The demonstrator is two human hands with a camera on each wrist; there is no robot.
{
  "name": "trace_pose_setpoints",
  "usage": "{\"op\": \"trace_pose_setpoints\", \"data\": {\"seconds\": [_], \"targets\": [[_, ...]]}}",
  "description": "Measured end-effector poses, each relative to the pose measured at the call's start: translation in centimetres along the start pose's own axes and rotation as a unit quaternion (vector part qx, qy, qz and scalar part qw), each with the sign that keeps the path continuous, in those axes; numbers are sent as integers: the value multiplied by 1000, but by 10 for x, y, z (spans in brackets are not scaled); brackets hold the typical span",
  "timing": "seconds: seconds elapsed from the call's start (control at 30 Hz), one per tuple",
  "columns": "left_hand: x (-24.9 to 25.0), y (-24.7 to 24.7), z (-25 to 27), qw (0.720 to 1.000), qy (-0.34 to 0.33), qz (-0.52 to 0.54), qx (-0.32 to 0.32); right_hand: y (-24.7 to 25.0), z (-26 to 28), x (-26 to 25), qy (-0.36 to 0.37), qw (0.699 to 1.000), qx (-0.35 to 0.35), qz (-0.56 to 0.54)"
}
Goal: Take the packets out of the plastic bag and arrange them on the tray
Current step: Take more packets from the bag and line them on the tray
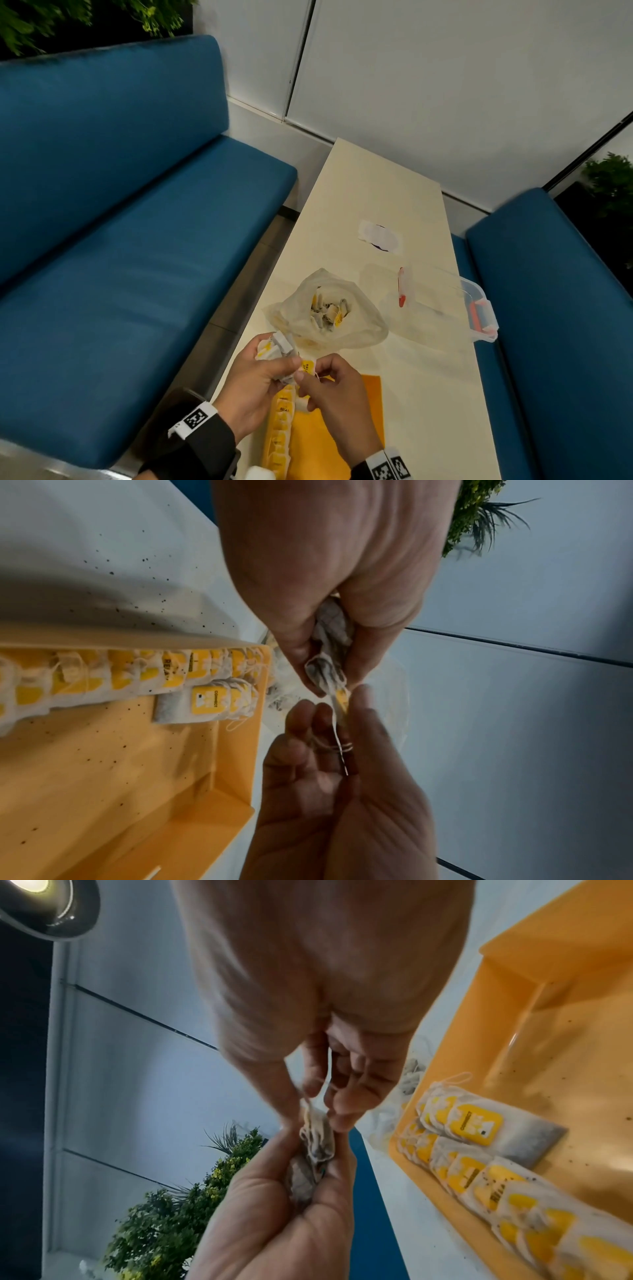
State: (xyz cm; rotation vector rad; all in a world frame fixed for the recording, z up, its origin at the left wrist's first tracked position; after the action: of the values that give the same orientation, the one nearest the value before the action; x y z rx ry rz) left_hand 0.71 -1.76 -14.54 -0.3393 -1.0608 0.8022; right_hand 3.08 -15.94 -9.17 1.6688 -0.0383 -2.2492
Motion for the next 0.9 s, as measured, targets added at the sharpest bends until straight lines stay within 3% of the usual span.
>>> {"op": "trace_pose_setpoints", "data": {"seconds": [0.37,0.43,0.53,0.9], "targets": [[5,9,-6,997,9,77,5,16,-4,-9,12,999,41,-8],[7,13,-6,997,8,75,5,15,-9,-9,7,998,-6,69],[6,21,-8,998,12,61,11,16,-18,2,13,958,-60,281],[-8,29,-7,999,40,4,10,22,-21,53,-54,939,-114,319]]}}
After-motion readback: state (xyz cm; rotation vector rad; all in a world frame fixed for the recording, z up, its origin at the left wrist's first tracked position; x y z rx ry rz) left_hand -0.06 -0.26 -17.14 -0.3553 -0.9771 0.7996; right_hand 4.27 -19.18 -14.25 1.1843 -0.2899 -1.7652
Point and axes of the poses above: each hand's wrist, its own z-axis away from the middle knuckle, its own y-axis out of the back of the hand, x = y × z, the point moved 9 cm from there along -z, towards the middle knuckle, and after that the axes turned 1 degree about z, right-handed, at the moved point
